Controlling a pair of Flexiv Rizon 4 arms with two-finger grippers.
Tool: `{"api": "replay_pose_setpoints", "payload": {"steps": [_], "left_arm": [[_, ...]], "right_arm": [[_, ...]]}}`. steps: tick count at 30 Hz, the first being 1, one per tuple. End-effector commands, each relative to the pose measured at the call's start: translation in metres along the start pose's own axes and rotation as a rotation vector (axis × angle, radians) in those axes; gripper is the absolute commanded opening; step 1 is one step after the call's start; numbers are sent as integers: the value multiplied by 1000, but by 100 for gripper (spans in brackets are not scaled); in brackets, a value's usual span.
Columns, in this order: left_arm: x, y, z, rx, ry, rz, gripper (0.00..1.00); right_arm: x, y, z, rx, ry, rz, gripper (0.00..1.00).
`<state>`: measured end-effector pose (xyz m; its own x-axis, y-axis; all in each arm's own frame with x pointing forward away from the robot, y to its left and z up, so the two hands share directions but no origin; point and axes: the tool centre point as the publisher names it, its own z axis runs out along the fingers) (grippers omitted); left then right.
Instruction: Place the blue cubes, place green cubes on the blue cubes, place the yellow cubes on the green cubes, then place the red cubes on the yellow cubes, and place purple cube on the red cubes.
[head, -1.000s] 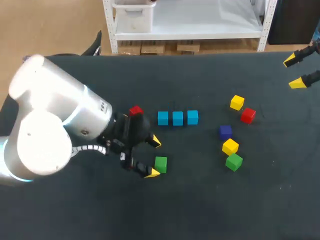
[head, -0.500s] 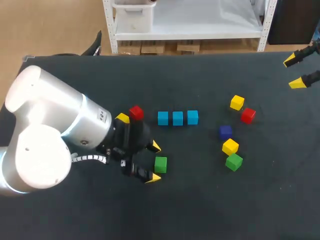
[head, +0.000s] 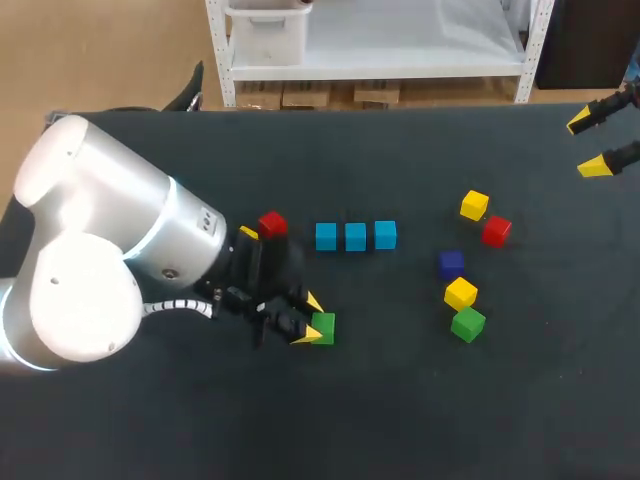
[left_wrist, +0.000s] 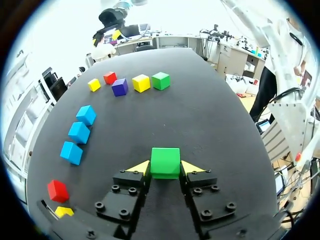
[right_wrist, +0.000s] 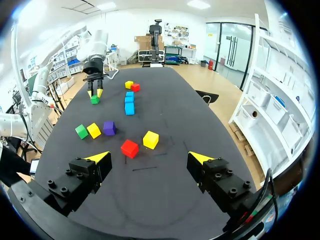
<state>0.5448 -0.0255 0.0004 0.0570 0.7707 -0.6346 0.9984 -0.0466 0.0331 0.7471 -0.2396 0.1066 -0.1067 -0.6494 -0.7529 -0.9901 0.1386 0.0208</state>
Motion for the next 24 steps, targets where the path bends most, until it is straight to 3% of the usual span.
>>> {"api": "replay_pose_setpoints", "payload": {"steps": [1, 2, 9, 18, 24], "left_arm": [[-1, 5, 3, 10, -4, 4, 22], [-1, 5, 3, 10, -6, 4, 0], [-8, 16, -7, 8, -9, 23, 0], [-17, 55, -35, -9, -2, 92, 0], [-18, 84, -38, 6, -4, 104, 0]], "right_arm": [[0, 0, 0, 0, -1, 0, 100], [0, 0, 0, 0, -1, 0, 100], [0, 0, 0, 0, -1, 0, 100], [0, 0, 0, 0, -1, 0, 100], [0, 0, 0, 0, -1, 0, 100]]}}
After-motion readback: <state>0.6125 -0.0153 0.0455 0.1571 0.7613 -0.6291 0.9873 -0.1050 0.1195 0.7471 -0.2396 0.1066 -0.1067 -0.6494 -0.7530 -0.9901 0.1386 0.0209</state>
